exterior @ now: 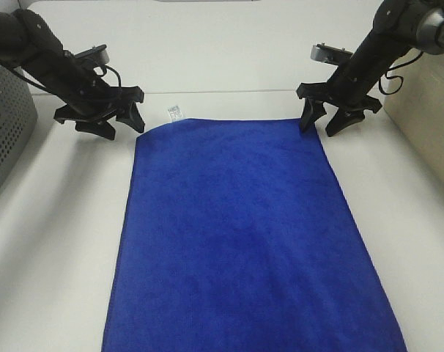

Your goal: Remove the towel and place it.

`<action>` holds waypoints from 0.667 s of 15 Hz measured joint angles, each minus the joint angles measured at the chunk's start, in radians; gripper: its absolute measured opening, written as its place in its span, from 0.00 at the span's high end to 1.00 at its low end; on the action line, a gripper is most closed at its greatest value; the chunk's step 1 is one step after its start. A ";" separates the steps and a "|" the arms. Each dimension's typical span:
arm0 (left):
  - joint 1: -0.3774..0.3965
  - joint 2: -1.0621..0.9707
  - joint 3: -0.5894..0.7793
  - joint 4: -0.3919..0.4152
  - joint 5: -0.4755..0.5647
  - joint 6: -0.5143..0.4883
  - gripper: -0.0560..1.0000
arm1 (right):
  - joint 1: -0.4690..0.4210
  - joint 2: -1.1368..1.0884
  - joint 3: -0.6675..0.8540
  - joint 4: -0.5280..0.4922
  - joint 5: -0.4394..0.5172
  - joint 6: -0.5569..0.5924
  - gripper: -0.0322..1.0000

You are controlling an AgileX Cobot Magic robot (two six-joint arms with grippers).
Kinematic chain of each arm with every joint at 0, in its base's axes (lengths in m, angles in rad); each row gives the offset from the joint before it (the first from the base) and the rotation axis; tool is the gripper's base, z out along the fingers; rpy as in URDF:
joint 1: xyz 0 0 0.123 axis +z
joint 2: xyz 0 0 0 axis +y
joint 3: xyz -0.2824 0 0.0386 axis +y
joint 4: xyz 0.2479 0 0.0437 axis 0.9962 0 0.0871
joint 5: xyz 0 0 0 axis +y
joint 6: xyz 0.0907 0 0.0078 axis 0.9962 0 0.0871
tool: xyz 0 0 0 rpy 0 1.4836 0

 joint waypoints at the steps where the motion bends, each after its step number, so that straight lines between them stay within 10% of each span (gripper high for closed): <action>1: 0.000 0.011 0.000 -0.006 0.000 0.003 0.36 | 0.000 0.000 0.000 -0.002 0.000 0.000 0.35; 10: -0.004 0.050 -0.012 -0.137 -0.031 0.076 0.37 | 0.000 0.002 0.000 -0.005 -0.001 0.000 0.35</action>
